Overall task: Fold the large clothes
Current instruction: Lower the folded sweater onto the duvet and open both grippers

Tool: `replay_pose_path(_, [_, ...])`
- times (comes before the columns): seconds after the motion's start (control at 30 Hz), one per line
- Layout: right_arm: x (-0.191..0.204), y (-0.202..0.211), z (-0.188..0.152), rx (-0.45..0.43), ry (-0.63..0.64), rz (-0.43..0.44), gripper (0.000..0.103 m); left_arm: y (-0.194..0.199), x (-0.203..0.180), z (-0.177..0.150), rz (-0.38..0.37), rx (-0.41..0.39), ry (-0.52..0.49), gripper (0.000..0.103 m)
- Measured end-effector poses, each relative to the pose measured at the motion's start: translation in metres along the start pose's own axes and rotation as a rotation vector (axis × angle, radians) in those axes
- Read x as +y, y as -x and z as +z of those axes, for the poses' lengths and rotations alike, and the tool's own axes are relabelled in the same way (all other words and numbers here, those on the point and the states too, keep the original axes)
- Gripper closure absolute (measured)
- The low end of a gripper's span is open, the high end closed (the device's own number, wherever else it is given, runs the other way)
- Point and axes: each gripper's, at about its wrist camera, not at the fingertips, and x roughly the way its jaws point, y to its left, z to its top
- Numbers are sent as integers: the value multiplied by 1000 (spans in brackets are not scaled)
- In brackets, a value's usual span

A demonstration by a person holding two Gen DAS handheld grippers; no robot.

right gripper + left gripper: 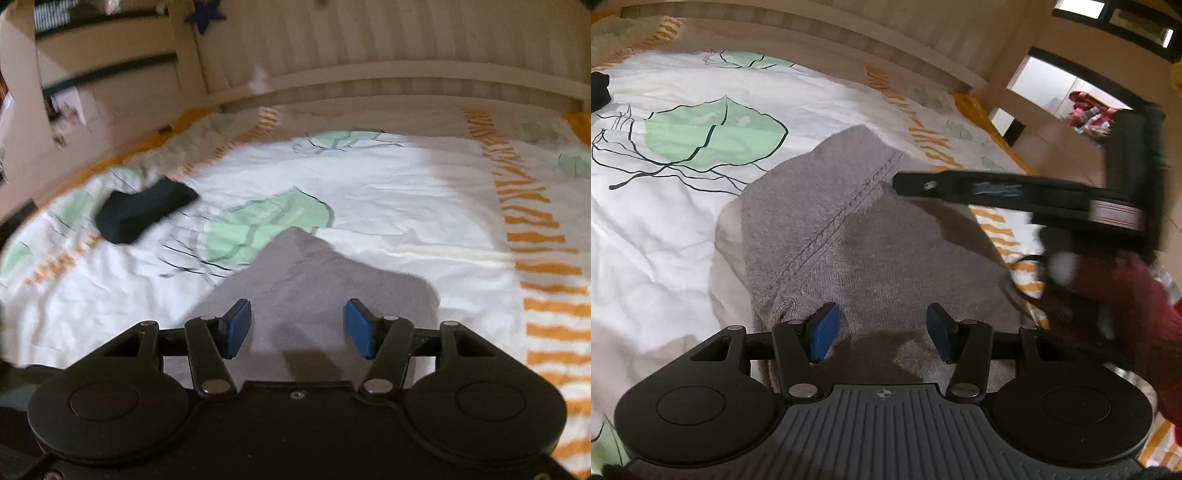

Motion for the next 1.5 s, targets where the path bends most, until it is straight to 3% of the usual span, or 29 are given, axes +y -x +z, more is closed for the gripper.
replay_pose_path(0.1, [-5,-26,5,51,21,-72,41,0,2,3,-31,-17,11,43])
replay_pose_path(0.3, [-17,-50,10,87,-16,-115,41,12,8,8,-66,-95,47,24])
replay_pose_path(0.53, [-23,-57,8,87,-41,-122,41,31,15,4,-46,-166,82,14])
replay_pose_path(0.57, [-23,-56,8,86,-42,-122,41,33,15,3,-33,-172,82,13])
replay_pose_path(0.63, [-24,-56,8,84,-44,-123,41,40,12,1,43,-212,68,0])
replay_pose_path(0.73, [-27,-55,8,76,-58,-115,41,48,13,2,57,-241,62,0])
replay_pose_path(0.83, [-36,-47,8,51,-105,-57,39,36,22,1,16,-150,125,0])
replay_pose_path(0.93, [-56,-18,5,-36,-232,71,32,20,30,-6,-22,-62,185,0])
replay_pose_path(1.0, [-69,2,-2,-74,-323,131,11,11,34,-9,-39,-17,215,0])
replay_pose_path(1.03, [-76,9,-6,-79,-354,152,9,6,37,-11,-51,2,232,0])
replay_pose_path(1.23, [-110,28,-51,42,-477,268,5,-17,45,-11,-114,73,314,0])
replay_pose_path(1.4, [-120,25,-89,84,-591,406,5,-33,53,-2,-154,100,378,1])
replay_pose_path(1.5, [-112,20,-97,79,-569,449,3,-40,57,1,-175,114,429,1])
